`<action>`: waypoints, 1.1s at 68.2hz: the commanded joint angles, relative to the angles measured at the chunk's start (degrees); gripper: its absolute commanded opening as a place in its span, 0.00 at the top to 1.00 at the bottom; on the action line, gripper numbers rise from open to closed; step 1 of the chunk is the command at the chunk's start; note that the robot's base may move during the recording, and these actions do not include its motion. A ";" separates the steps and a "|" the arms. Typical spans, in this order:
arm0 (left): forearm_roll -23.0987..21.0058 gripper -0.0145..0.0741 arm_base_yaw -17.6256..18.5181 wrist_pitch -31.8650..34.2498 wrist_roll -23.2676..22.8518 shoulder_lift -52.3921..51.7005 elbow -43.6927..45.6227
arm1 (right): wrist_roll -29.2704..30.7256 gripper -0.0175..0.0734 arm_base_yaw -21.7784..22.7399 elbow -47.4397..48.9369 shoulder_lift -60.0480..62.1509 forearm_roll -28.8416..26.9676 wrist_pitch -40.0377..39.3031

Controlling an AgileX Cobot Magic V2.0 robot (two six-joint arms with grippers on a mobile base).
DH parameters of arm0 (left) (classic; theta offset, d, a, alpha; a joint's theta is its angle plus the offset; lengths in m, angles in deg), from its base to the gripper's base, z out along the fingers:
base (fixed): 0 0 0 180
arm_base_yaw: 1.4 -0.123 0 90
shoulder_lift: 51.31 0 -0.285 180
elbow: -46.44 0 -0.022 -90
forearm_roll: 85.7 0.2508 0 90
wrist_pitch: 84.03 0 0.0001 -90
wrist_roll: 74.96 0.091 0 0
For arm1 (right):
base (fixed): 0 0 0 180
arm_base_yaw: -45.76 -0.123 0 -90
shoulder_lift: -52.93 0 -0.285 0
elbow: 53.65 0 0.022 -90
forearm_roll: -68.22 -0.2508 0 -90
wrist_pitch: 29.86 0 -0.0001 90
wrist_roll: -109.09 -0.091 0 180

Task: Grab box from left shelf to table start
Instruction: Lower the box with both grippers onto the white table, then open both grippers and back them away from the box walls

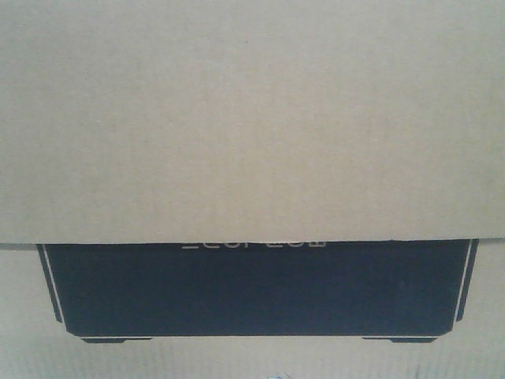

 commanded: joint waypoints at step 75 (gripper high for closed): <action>-0.19 0.94 0.26 16.36 7.10 -22.15 -22.42 | 0.44 0.74 -0.13 -25.37 22.49 0.34 -26.39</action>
